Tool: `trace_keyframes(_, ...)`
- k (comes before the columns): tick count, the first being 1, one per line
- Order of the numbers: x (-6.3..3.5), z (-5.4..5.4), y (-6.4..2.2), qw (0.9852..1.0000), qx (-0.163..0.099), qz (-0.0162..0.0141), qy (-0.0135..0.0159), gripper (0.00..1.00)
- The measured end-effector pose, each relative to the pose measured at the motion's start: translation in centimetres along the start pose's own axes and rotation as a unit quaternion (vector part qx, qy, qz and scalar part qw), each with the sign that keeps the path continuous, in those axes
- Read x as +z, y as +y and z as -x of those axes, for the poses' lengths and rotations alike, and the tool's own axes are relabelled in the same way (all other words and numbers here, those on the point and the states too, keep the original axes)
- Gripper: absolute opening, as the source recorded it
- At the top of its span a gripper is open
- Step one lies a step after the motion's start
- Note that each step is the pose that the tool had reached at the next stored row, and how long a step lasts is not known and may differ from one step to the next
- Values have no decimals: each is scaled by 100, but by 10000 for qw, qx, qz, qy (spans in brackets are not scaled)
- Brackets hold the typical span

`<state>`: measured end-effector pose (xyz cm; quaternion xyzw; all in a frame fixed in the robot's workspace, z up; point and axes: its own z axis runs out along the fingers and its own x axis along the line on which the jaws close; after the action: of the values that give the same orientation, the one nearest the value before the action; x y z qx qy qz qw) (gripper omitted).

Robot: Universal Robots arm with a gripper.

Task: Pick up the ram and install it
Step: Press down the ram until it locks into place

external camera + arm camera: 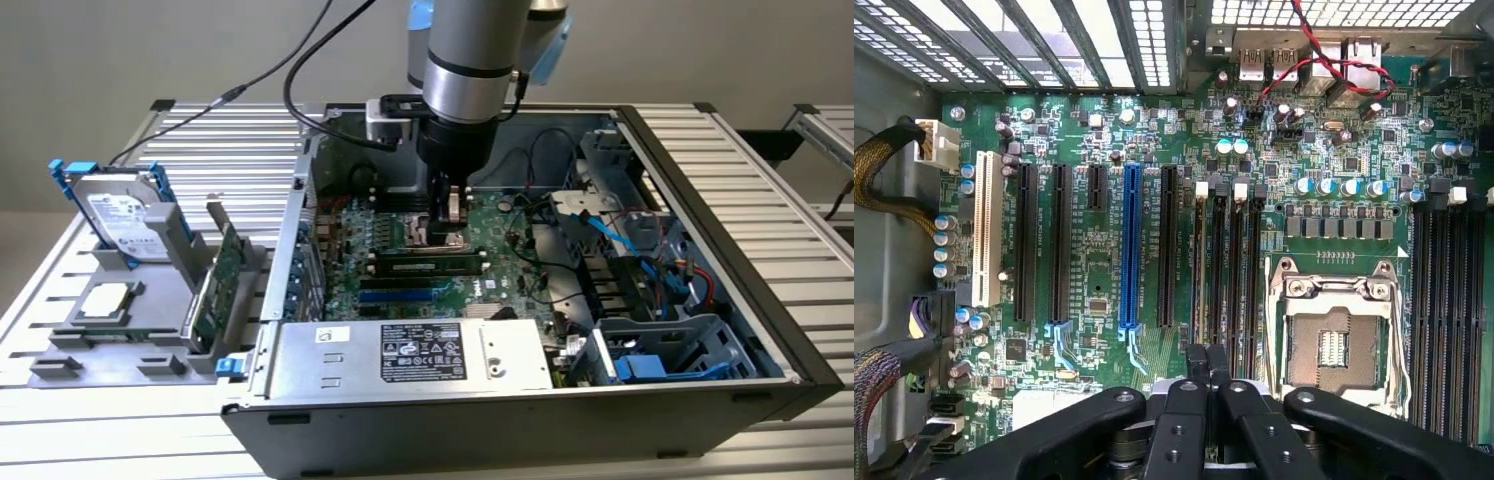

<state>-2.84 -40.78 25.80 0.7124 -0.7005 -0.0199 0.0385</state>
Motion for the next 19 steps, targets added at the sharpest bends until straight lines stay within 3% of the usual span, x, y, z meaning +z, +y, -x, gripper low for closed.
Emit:
trace_keyframes(9, 5, 0, 0, 10000, 0, 1, 1, 11)
trace_keyframes(19, 185, 5, 20, 10000, 0, 0, 3, 11)
